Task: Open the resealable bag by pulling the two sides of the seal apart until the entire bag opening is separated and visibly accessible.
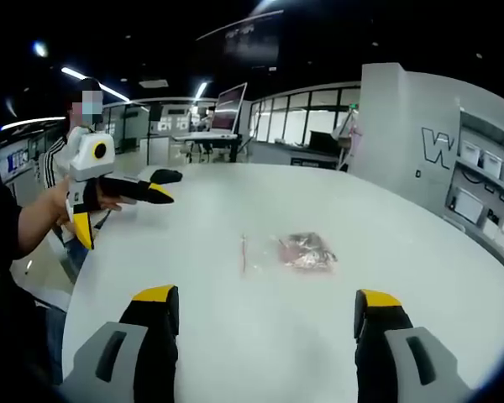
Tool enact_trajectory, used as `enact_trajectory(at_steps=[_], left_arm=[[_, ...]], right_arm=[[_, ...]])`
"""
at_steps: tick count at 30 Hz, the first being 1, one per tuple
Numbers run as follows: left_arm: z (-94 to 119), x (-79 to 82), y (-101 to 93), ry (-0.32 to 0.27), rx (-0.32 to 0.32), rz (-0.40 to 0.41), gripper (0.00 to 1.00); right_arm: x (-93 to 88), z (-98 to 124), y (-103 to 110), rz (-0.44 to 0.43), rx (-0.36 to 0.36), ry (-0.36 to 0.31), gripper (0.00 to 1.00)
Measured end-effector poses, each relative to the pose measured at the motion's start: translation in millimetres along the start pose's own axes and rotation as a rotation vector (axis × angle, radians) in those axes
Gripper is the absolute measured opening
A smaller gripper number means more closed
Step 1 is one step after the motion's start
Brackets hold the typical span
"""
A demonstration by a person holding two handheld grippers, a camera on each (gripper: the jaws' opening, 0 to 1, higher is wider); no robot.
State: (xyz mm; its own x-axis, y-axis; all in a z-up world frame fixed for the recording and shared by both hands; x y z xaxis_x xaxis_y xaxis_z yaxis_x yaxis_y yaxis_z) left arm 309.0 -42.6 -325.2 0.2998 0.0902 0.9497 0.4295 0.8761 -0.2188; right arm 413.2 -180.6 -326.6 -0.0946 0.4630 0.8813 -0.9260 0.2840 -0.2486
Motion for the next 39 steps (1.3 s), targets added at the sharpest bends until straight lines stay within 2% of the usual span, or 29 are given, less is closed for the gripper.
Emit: enact_trajectory(at_steps=[39], left_arm=[[-0.4,-0.3,2.9,-0.001,-0.002,0.002,0.99]], right_arm=[[0.8,-17.6,-4.4,-0.001,0.010,0.003,0.82]])
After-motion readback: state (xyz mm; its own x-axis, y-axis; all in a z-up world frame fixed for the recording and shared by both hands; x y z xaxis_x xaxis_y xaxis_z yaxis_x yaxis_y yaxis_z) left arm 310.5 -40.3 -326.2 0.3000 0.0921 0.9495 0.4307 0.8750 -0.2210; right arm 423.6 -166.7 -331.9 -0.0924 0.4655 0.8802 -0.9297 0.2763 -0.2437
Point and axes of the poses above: the point that each gripper's makers call its tool centre point, and the gripper's own axes: z roughly backward along the fingers, y roughly to its left, x roughly out of its top, the point moved 1 cm from there along z, roughly backward along the fingers, and after that the axes turned 8 degrees about z, right-handed, at the moved point
